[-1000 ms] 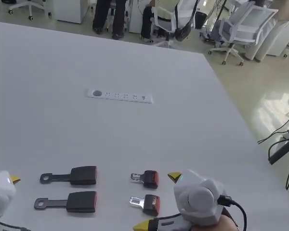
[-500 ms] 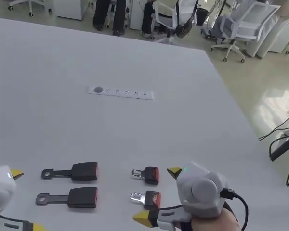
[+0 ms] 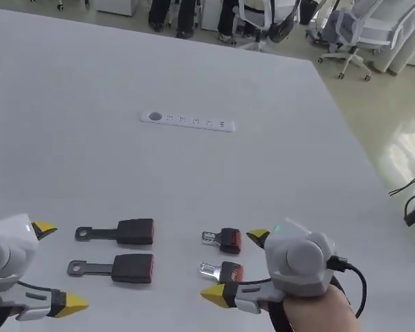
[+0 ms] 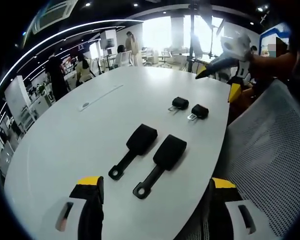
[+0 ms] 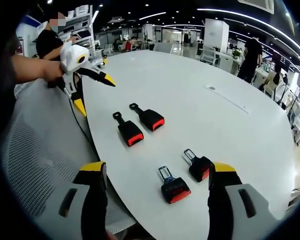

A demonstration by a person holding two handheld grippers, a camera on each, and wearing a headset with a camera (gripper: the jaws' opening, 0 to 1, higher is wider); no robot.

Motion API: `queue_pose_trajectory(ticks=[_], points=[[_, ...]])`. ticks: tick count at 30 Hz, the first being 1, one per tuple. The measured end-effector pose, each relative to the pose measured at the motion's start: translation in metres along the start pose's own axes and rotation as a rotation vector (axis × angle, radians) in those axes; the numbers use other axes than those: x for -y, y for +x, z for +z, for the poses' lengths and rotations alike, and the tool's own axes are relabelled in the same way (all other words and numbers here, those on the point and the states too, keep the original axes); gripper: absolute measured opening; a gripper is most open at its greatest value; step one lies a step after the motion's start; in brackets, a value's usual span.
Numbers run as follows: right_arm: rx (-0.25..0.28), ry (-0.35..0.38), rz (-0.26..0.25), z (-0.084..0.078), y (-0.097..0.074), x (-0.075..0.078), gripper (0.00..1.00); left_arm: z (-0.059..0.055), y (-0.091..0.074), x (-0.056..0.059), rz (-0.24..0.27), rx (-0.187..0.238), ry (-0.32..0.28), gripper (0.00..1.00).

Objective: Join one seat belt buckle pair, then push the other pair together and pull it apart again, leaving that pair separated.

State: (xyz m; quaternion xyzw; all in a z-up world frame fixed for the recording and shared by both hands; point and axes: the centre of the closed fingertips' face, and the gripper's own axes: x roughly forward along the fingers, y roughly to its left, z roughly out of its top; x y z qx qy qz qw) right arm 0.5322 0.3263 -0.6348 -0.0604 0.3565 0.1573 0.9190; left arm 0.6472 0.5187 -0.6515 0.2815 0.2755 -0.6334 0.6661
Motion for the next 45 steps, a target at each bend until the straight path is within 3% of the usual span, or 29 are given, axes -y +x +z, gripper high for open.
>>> queue_pose_trajectory(ticks=[2, 4, 5, 11, 15, 22, 24, 26, 30, 33, 37, 45], points=[[0.003, -0.005, 0.004, 0.001, 0.001, 0.000, 0.82, 0.003, -0.001, 0.002, -0.020, 0.015, 0.008, 0.85], [0.028, 0.016, 0.056, 0.004, 0.002, -0.007, 0.69, 0.007, -0.004, 0.002, -0.045, 0.040, -0.016, 0.78], [0.026, 0.009, 0.047, 0.004, 0.002, -0.005, 0.68, 0.008, -0.005, 0.000, -0.047, 0.046, -0.028, 0.77], [0.009, -0.006, 0.041, -0.001, 0.007, -0.002, 0.70, 0.013, 0.000, 0.007, -0.087, 0.016, 0.003, 0.77], [0.013, -0.002, 0.049, -0.004, 0.010, -0.001, 0.72, 0.018, 0.009, 0.016, -0.139, 0.011, 0.052, 0.76], [-0.011, -0.017, 0.087, -0.016, 0.018, -0.008, 0.73, 0.024, 0.024, 0.023, -0.176, -0.020, 0.135, 0.77], [-0.017, -0.023, 0.091, -0.018, 0.020, -0.006, 0.73, 0.026, 0.028, 0.026, -0.193, -0.011, 0.165, 0.76], [-0.031, -0.016, 0.096, -0.020, 0.021, -0.004, 0.72, 0.022, 0.033, 0.031, -0.250, -0.018, 0.194, 0.77], [-0.053, -0.053, 0.100, -0.026, 0.025, -0.001, 0.67, 0.021, 0.041, 0.033, -0.255, -0.039, 0.223, 0.75], [-0.071, -0.079, 0.128, -0.031, 0.026, -0.001, 0.60, 0.015, 0.050, 0.028, -0.259, -0.052, 0.227, 0.72], [-0.095, -0.111, 0.129, -0.036, 0.028, 0.004, 0.56, 0.006, 0.059, 0.027, -0.272, -0.087, 0.222, 0.69], [-0.157, -0.173, 0.159, -0.056, 0.036, 0.014, 0.47, 0.000, 0.074, 0.022, -0.266, -0.123, 0.216, 0.67]])
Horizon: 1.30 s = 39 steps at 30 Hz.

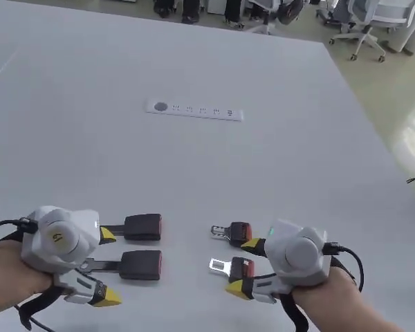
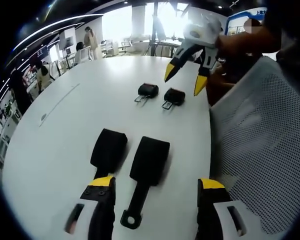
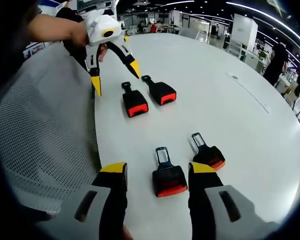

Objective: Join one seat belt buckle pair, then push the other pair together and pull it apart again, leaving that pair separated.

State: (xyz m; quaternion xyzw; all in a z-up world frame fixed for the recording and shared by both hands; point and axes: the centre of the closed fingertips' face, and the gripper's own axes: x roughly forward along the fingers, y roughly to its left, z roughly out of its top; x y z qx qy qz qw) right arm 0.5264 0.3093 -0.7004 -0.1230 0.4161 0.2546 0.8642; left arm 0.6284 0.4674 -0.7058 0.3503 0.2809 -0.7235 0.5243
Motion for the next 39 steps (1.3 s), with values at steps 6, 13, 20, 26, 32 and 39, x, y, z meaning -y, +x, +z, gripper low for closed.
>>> queue_pose_trajectory(ticks=[6, 13, 20, 26, 32, 39], points=[[-0.036, -0.014, 0.016, -0.012, 0.005, 0.004, 0.46, 0.002, 0.009, -0.004, -0.013, -0.004, 0.016, 0.60], [-0.076, -0.036, 0.032, -0.025, 0.007, 0.010, 0.46, -0.004, 0.019, -0.006, -0.020, -0.030, 0.025, 0.56], [-0.099, -0.025, 0.059, -0.031, 0.011, 0.011, 0.42, -0.002, 0.028, -0.011, -0.030, -0.039, 0.022, 0.53], [-0.113, -0.023, 0.079, -0.032, 0.015, 0.010, 0.39, 0.006, 0.033, -0.010, -0.035, -0.032, 0.029, 0.51], [-0.130, -0.047, 0.104, -0.035, 0.020, 0.010, 0.40, 0.000, 0.043, -0.005, -0.056, -0.075, 0.084, 0.51], [-0.150, -0.055, 0.139, -0.037, 0.023, 0.013, 0.32, -0.003, 0.046, -0.004, -0.065, -0.085, 0.099, 0.48]])
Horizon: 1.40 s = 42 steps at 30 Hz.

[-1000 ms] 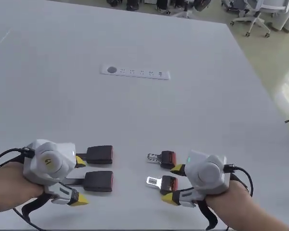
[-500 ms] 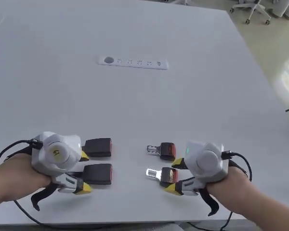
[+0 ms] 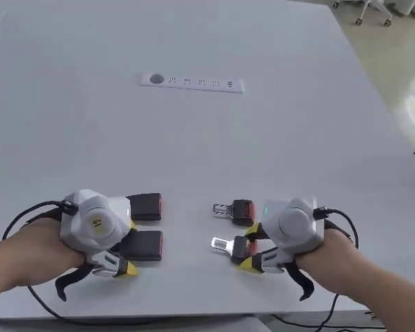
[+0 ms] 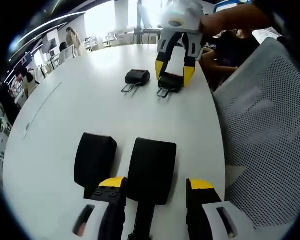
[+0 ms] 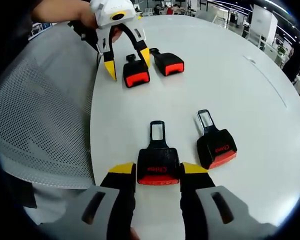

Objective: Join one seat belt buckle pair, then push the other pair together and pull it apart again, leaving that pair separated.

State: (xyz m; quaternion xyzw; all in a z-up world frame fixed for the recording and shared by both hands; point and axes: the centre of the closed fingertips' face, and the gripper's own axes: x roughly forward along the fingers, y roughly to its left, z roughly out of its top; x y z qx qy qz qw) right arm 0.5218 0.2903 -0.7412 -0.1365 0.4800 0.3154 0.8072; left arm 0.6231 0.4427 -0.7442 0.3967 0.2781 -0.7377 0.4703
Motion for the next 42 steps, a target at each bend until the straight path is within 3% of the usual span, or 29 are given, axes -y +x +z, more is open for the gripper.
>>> queue_pose_trajectory(ticks=[3, 19, 37, 42], points=[[-0.011, -0.036, -0.015, 0.0010, -0.0008, 0.0033, 0.32, -0.0014, 0.0008, -0.0020, 0.000, -0.007, 0.010, 0.47], [-0.077, -0.185, 0.027, -0.0017, 0.0046, 0.0008, 0.33, -0.0022, 0.0000, -0.0079, -0.009, -0.019, 0.047, 0.36], [-0.088, -0.225, 0.036, -0.0028, 0.0075, 0.0009, 0.33, -0.0015, 0.0008, -0.0053, -0.019, -0.038, 0.096, 0.33], [-0.087, -0.219, 0.036, -0.0028, 0.0080, 0.0018, 0.33, -0.0002, 0.0018, -0.0044, -0.023, -0.063, 0.114, 0.33]])
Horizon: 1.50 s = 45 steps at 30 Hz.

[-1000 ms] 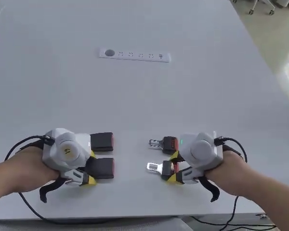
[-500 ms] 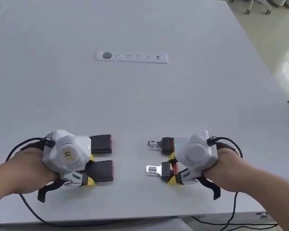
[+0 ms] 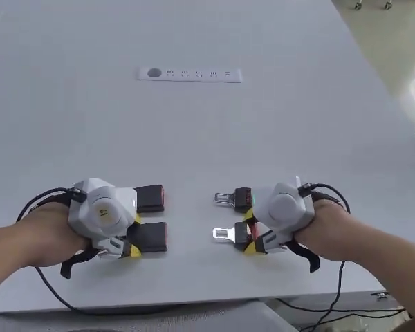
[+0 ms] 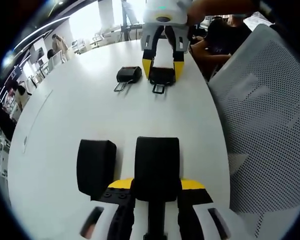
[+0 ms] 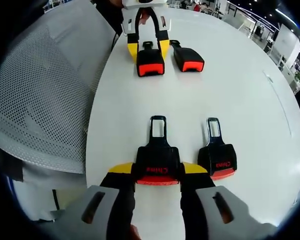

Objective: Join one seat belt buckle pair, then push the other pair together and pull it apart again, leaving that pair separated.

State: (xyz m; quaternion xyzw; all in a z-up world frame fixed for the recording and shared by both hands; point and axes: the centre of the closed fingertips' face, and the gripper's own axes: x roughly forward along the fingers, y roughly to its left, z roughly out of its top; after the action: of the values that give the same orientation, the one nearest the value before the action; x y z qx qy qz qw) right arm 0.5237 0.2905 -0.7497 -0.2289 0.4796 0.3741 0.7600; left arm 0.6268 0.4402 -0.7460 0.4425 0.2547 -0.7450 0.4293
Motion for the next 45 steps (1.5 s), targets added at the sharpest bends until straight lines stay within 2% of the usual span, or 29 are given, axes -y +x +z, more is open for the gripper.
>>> queue_pose_trajectory(ticks=[11, 19, 23, 25, 28, 29, 32, 36, 42, 45], points=[[-0.006, 0.012, -0.004, 0.000, 0.001, 0.001, 0.33, -0.001, 0.000, -0.001, -0.004, 0.001, -0.009, 0.33], [0.021, 0.044, -0.015, 0.004, 0.002, 0.001, 0.33, -0.001, 0.000, -0.001, -0.002, 0.000, -0.018, 0.33], [0.026, 0.032, -0.010, 0.010, 0.004, -0.001, 0.33, -0.001, 0.000, -0.001, -0.002, -0.007, -0.015, 0.33], [0.032, 0.034, -0.010, 0.016, 0.006, -0.003, 0.33, -0.001, 0.000, -0.001, -0.003, -0.011, -0.013, 0.33], [0.058, 0.097, -0.012, 0.027, 0.010, -0.004, 0.33, -0.001, 0.000, -0.001, 0.003, -0.017, -0.019, 0.33], [0.064, 0.097, -0.011, 0.031, 0.012, -0.005, 0.33, -0.001, 0.000, -0.001, 0.005, -0.017, -0.020, 0.33], [0.070, 0.064, -0.025, 0.041, 0.019, -0.006, 0.33, -0.002, 0.000, -0.001, 0.010, -0.020, -0.031, 0.33], [0.082, 0.051, -0.011, 0.057, 0.025, -0.009, 0.33, -0.002, 0.000, -0.001, 0.013, -0.012, -0.040, 0.33], [0.083, 0.008, -0.004, 0.073, 0.033, -0.011, 0.33, -0.002, 0.000, -0.001, 0.009, -0.008, -0.032, 0.33], [0.091, 0.011, -0.004, 0.082, 0.036, -0.011, 0.33, -0.002, 0.000, -0.001, 0.008, -0.005, -0.028, 0.33]])
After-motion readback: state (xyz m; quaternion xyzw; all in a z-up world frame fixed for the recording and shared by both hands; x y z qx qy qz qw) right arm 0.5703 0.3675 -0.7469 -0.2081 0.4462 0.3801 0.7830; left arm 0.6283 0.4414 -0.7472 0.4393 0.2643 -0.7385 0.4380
